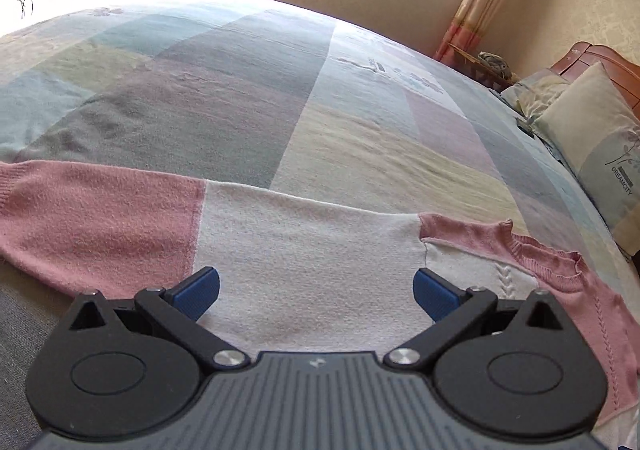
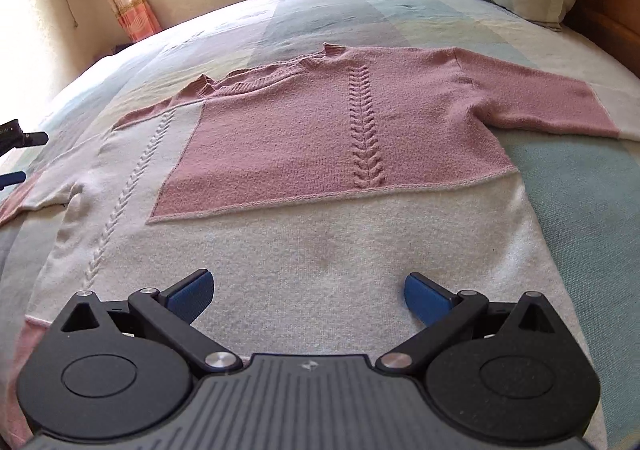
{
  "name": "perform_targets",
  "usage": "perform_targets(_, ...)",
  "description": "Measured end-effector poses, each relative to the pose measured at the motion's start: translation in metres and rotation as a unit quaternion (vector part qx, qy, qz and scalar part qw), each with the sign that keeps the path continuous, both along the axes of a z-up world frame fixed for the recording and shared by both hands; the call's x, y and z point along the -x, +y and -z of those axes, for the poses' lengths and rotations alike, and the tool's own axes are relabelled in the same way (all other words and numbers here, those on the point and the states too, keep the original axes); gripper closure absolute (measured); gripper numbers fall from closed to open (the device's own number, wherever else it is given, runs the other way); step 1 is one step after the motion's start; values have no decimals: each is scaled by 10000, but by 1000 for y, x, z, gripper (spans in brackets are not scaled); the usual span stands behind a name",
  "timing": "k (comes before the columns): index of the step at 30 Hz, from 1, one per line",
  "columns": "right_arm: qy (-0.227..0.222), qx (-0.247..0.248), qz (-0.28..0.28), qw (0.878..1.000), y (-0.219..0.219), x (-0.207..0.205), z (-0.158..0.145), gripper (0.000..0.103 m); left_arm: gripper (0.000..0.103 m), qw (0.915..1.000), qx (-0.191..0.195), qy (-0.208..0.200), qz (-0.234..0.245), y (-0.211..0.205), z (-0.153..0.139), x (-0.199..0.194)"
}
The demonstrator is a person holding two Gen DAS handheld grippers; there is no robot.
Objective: Fold clothes
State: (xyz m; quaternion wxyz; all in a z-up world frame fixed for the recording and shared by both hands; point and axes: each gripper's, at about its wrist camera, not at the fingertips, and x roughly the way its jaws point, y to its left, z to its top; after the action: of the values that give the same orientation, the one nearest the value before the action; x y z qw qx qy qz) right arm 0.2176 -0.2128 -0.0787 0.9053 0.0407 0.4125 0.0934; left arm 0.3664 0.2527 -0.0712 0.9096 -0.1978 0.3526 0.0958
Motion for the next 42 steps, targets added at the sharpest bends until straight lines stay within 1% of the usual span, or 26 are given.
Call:
perform_targets(1,-56,234,-98,9997,7,1,2,0,1,10000,0,46,-43,4,2,3)
perform_targets(2,-85,342,-144,9993,9,2,3,0,1,9999,0,92,-85,9,4,6)
perform_targets(5,-105,379,-171,9991,9,2,4,0,1,9995,0,231,-214,21,11,15)
perform_targets(7,-113,370,-170,9991,8,2,5,0,1,9976,-272,297,-572,27,7,22)
perform_targets(8,-109,324,-148,9993,6,2,5,0,1,9962,-343,301,-745,31,5,25)
perform_targets(10,-123,328,-145,9993,6,2,5,0,1,9961,-235,50,-847,34,-1,30)
perform_targets(13,-166,443,-162,9987,10,4,6,0,1,9984,53,-171,-542,25,-3,22)
perform_targets(16,-192,485,-157,9985,11,5,7,0,1,9984,340,-391,-235,15,-4,15)
perform_targets(17,-188,480,-162,9985,11,5,7,0,1,9991,293,-197,-216,11,1,8)
perform_targets(19,-173,466,-170,9986,10,4,7,0,1,9987,141,270,-417,10,12,2)
perform_targets(21,-159,466,-180,9986,10,3,6,0,1,9967,-211,384,-679,5,7,3)
perform_targets(23,-144,474,-185,9986,10,3,6,0,1,9928,-562,497,-938,-1,2,5)
perform_targets(26,-144,486,-179,9986,10,4,6,0,1,9964,-759,125,-361,-35,-16,5)
perform_targets(28,-153,497,-176,9985,11,4,6,0,1,9974,-555,-104,439,-67,-22,4)
perform_targets(29,-155,498,-176,9985,11,4,6,0,1,9957,-389,-161,825,-82,-22,3)
perform_targets(31,-153,496,-177,9985,11,4,6,0,1,9872,132,-171,1580,-111,-17,0)
perform_targets(32,-152,494,-178,9985,11,4,6,0,1,9815,379,-128,1871,-124,-13,-2)
perform_targets(33,-151,493,-178,9985,11,4,6,0,1,9768,523,-71,2077,-134,-9,-3)
perform_targets(35,-146,489,-180,9985,10,4,6,0,1,9722,577,27,2269,-150,-1,-4)
perform_targets(37,-134,483,-187,9986,10,5,6,0,1,9733,479,285,2229,-155,10,-7)
perform_targets(39,-121,480,-195,9986,9,5,6,0,1,9777,375,522,2002,-151,20,-7)
perform_targets(41,-106,476,-198,9986,9,5,5,0,1,9808,411,410,1859,-143,19,-4)
perform_targets(42,-98,471,-196,9987,9,4,5,0,1,9827,386,433,1761,-140,17,-4)
